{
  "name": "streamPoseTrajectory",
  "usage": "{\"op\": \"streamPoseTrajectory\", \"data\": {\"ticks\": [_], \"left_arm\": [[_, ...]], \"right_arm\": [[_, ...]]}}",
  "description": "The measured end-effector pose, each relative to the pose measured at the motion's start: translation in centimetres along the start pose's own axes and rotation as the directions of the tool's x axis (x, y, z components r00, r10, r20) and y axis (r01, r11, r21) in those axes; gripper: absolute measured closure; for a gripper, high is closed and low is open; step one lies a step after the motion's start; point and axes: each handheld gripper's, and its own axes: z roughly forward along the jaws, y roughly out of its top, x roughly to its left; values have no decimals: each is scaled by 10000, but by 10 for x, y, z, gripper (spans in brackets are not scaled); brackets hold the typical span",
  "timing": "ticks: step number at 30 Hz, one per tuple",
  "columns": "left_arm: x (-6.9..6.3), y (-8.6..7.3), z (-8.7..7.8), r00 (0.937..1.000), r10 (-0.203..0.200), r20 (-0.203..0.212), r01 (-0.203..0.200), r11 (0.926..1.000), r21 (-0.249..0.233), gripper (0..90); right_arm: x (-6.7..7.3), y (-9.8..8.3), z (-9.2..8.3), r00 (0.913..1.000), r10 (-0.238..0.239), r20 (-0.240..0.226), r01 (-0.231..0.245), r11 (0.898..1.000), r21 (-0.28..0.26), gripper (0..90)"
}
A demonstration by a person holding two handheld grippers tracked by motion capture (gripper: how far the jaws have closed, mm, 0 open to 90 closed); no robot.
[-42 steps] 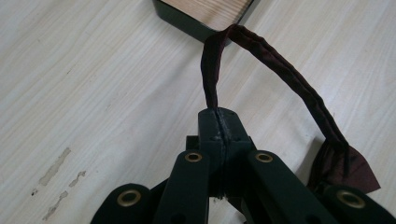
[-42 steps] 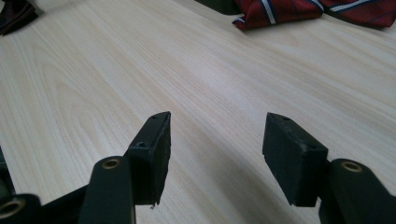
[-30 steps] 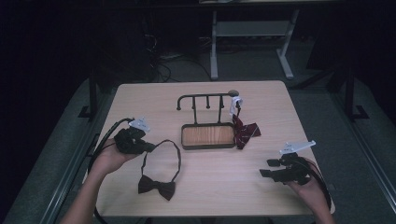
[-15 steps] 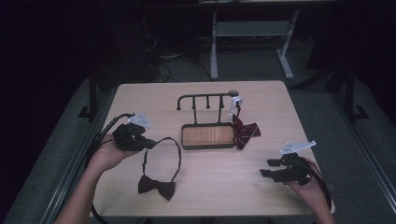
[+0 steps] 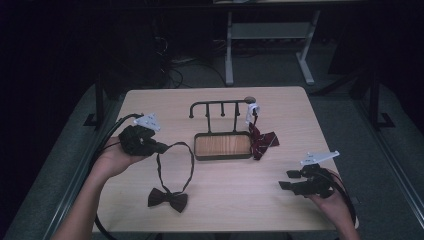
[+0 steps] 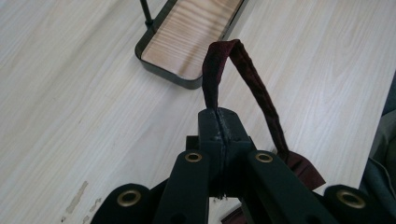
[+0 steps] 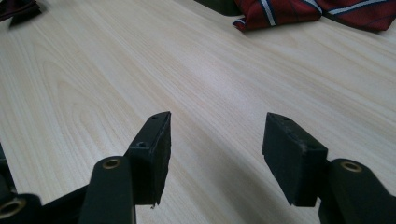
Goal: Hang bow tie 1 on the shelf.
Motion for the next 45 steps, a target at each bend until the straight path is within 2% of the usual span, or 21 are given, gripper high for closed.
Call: {"op": "streamPoseTrajectory", "data": {"ticks": [10,23,25,27,33,45], "left_arm": [[-2,14,-9,9994,349,-20,-349,9994,-70,897],[8,35,-18,9986,523,-74,-524,9986,-67,896],[10,40,-20,9980,613,-127,-613,9981,9,897],[11,44,-21,9972,721,-219,-721,9974,40,897],[16,55,-24,9971,709,-261,-708,9975,47,897],[25,67,-24,9976,630,-298,-629,9980,33,897]], "right_arm": [[-1,-1,0,10000,59,28,-59,10000,9,415],[-4,-2,-1,10000,-14,65,14,10000,32,415],[-2,-1,-1,10000,87,44,-88,9999,74,415],[-3,-1,0,10000,-17,66,16,10000,83,416],[-2,-2,-1,9999,13,101,-14,9999,110,417],[-4,-3,-1,10000,-20,76,20,10000,68,417]]}}
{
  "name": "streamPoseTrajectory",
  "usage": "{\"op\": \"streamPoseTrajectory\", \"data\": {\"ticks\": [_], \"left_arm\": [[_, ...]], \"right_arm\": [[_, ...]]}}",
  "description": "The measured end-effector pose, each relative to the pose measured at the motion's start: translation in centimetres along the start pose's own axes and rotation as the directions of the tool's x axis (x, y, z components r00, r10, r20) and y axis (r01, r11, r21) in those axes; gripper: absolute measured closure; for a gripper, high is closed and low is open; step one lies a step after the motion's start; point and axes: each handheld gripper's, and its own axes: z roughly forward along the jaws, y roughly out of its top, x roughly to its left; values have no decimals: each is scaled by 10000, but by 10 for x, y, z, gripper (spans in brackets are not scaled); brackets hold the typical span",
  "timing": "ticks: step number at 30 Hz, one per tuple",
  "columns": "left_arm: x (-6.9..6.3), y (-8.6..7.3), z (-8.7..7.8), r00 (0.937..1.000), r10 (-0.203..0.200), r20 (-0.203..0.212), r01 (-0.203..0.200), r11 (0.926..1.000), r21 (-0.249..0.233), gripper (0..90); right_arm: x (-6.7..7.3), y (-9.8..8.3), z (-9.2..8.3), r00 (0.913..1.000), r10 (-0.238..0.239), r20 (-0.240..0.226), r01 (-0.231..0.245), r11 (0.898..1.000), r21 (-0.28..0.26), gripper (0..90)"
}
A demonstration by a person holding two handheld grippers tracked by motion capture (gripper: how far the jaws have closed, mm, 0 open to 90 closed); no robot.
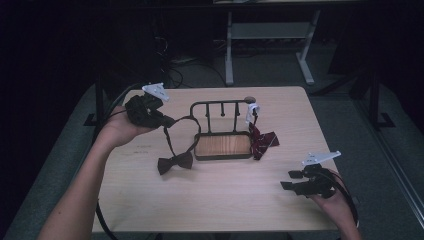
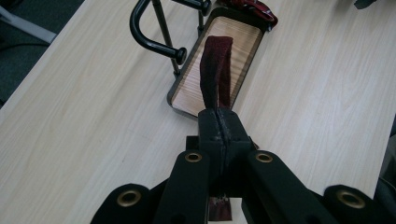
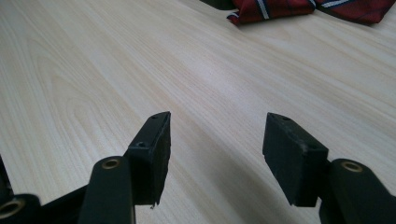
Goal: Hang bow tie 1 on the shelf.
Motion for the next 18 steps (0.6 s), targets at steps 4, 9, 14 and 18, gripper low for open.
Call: {"op": "streamPoseTrajectory", "data": {"ticks": [4,9,14,18], "left_arm": [[6,3,1,9999,-42,-93,43,10000,47,897],[14,7,4,9998,-157,-76,159,9996,214,897],[20,13,8,9996,-246,-105,250,9989,388,897],[24,18,11,9996,-233,-146,241,9981,573,897]], "right_arm": [[0,0,0,10000,14,-10,-14,10000,18,416],[0,0,-1,10000,72,-27,-72,10000,-22,417],[0,-1,-2,10000,45,-54,-45,10000,-9,417],[0,-1,-2,10000,41,-72,-41,10000,12,417]]}}
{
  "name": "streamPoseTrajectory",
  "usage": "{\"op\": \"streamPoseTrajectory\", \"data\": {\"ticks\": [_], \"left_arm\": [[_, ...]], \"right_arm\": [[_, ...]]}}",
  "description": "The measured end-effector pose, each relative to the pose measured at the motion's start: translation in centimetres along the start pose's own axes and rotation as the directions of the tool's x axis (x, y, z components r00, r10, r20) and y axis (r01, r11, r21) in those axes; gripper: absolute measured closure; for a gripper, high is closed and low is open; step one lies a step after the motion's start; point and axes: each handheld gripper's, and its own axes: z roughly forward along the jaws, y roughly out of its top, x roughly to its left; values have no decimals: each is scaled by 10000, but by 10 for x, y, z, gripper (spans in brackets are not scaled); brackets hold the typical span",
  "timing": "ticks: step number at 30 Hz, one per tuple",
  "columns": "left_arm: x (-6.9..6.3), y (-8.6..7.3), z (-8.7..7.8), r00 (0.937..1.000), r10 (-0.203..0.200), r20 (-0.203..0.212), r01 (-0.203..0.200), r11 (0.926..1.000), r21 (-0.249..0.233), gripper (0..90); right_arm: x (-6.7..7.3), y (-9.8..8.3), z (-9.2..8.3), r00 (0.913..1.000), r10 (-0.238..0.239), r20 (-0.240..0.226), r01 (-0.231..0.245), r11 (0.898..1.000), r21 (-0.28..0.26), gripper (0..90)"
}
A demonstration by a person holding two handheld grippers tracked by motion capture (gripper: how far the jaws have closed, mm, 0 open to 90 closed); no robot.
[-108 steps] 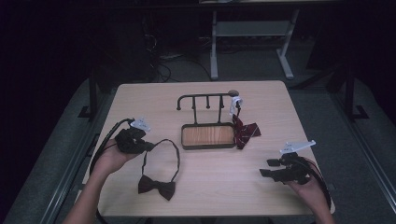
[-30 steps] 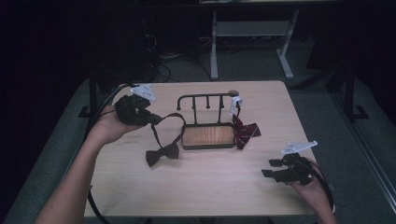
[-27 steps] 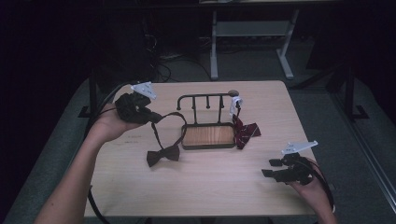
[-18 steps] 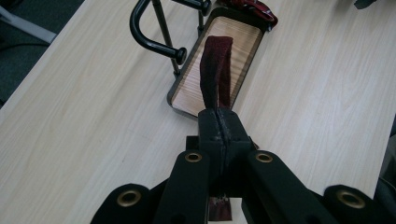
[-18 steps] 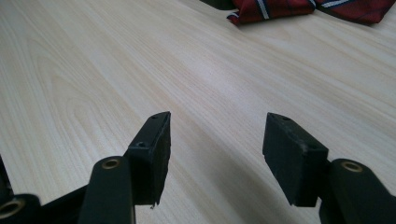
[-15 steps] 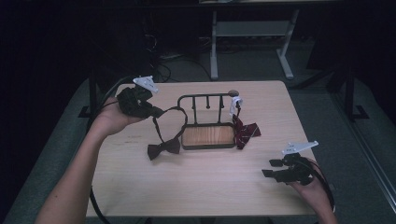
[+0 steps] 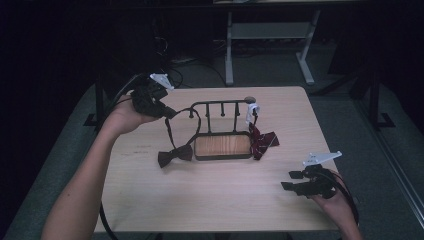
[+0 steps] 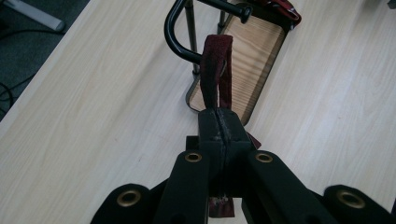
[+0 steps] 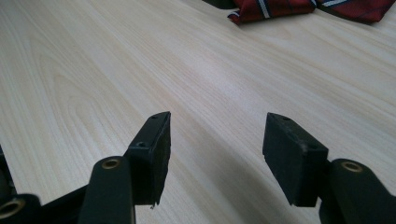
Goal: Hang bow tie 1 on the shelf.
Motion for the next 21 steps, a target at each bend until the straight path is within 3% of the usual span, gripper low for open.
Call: {"op": "streamPoseTrajectory", "data": {"ticks": [21], "left_arm": [[22,8,27,9985,-454,-308,479,9951,868,896]], "right_arm": [[-1,-1,1,10000,-78,-26,79,9999,73,418]]}}
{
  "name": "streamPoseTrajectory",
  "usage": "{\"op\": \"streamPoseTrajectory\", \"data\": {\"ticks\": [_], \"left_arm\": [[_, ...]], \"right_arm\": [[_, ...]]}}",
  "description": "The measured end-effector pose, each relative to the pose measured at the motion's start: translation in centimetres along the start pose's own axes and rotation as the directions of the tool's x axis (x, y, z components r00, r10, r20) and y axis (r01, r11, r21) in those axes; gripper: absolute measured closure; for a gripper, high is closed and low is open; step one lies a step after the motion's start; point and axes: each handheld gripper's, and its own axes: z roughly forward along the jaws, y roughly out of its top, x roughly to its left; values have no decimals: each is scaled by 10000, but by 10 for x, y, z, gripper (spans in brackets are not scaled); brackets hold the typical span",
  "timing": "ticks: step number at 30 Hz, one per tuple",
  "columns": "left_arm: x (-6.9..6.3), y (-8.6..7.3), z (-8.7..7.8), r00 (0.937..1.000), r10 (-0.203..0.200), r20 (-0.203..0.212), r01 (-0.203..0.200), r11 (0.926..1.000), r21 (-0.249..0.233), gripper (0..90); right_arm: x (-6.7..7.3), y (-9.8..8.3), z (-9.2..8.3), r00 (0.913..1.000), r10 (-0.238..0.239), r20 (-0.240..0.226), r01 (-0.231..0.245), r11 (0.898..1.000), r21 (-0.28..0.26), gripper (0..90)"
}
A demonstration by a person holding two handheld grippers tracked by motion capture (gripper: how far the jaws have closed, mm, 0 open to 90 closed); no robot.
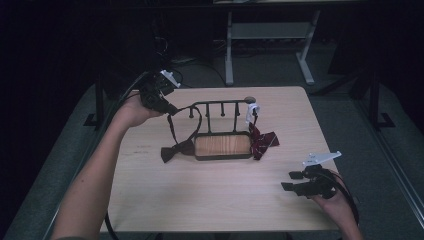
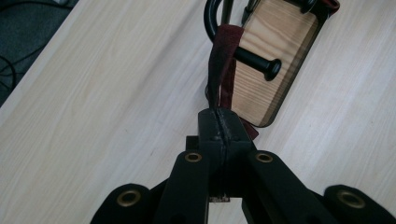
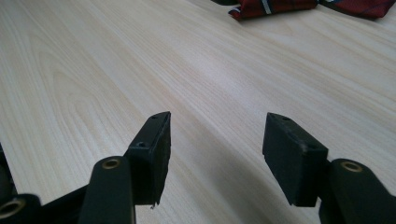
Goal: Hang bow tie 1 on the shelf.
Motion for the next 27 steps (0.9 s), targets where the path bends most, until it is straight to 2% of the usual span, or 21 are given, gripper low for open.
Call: {"op": "streamPoseTrajectory", "data": {"ticks": [6,11,18,19,27], "left_arm": [[2,2,5,9999,25,-139,-21,9996,292,894],[2,2,7,9999,-1,-166,7,9993,364,894],[5,2,9,9998,-60,-201,68,9992,402,894],[5,2,9,9998,-76,-200,84,9991,404,894],[7,4,11,9998,-42,-201,52,9989,475,868]], "right_arm": [[1,0,0,10000,-3,-18,3,10000,4,418],[2,1,0,10000,72,-35,-72,10000,-6,418],[1,1,2,9999,-66,-77,66,10000,35,418],[1,1,2,9999,53,-86,-53,10000,51,418],[0,1,1,9999,109,-87,-108,9999,22,418]]}}
